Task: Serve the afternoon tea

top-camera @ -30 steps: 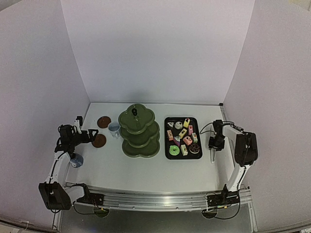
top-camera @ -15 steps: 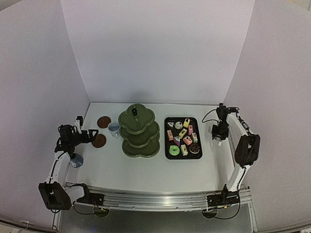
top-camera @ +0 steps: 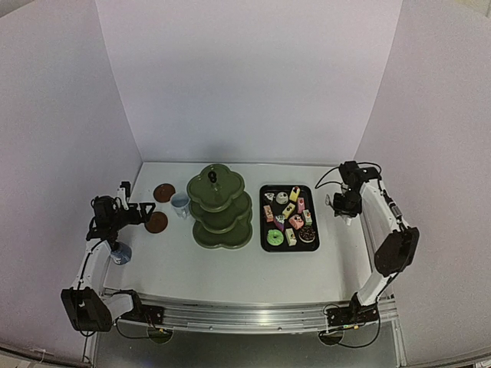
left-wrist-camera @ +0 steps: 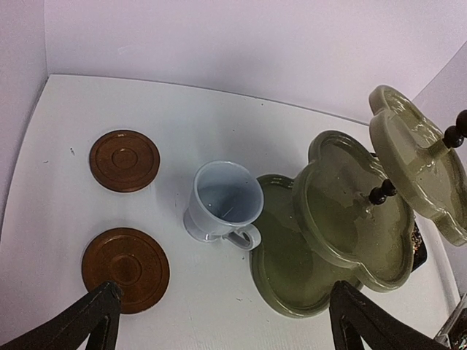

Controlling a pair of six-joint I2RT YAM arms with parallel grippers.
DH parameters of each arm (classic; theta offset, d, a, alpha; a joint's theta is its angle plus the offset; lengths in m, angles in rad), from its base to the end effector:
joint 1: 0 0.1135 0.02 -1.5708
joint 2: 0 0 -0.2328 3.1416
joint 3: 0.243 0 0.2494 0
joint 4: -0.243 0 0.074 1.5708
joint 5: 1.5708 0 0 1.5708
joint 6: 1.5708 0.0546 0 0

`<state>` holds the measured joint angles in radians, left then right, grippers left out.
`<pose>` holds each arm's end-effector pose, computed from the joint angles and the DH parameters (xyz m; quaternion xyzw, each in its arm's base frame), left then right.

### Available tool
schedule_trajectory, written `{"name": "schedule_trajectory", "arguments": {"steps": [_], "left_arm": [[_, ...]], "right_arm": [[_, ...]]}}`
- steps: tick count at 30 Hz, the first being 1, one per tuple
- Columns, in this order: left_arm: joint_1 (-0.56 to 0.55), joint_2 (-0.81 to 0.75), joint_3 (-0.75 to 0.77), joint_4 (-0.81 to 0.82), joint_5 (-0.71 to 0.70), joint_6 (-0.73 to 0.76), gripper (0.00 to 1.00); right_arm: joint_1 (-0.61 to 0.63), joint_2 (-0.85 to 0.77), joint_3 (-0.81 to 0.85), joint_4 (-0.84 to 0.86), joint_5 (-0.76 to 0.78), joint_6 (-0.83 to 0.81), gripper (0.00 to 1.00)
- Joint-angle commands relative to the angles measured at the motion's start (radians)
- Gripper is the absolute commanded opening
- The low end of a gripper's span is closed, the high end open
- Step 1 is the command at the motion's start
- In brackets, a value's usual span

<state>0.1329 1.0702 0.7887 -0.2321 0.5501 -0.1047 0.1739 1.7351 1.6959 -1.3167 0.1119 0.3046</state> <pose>0.2639 0.0065 0.2489 0.0375 0.8414 -0.2277 0.4886 0.3258 0.0510 0.2683 0.0708 0.9902 -0.0286 0.1172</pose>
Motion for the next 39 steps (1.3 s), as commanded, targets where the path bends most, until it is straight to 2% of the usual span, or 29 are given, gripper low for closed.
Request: {"name": "schedule_trajectory", "arguments": {"steps": [1, 6, 10, 23, 39], "left_arm": [[0.004, 0.002, 0.023, 0.054, 0.025, -0.002, 1.0], [0.004, 0.004, 0.014, 0.08, 0.034, -0.011, 1.0], [0.004, 0.005, 0.009, 0.091, 0.042, -0.019, 1.0], [0.004, -0.003, -0.005, 0.095, 0.048, -0.028, 1.0], [0.003, -0.006, -0.003, 0.076, 0.047, -0.019, 1.0]], "right_arm": [[0.103, -0.164, -0.069, 0.005, 0.065, 0.003, 0.36], [0.219, -0.311, -0.187, 0.073, 0.042, -0.01, 0.35], [0.263, -0.365, -0.277, 0.078, 0.033, 0.002, 0.34], [0.295, -0.295, -0.372, 0.084, -0.004, 0.069, 0.32], [0.294, -0.245, -0.399, 0.083, -0.01, 0.033, 0.31]]}}
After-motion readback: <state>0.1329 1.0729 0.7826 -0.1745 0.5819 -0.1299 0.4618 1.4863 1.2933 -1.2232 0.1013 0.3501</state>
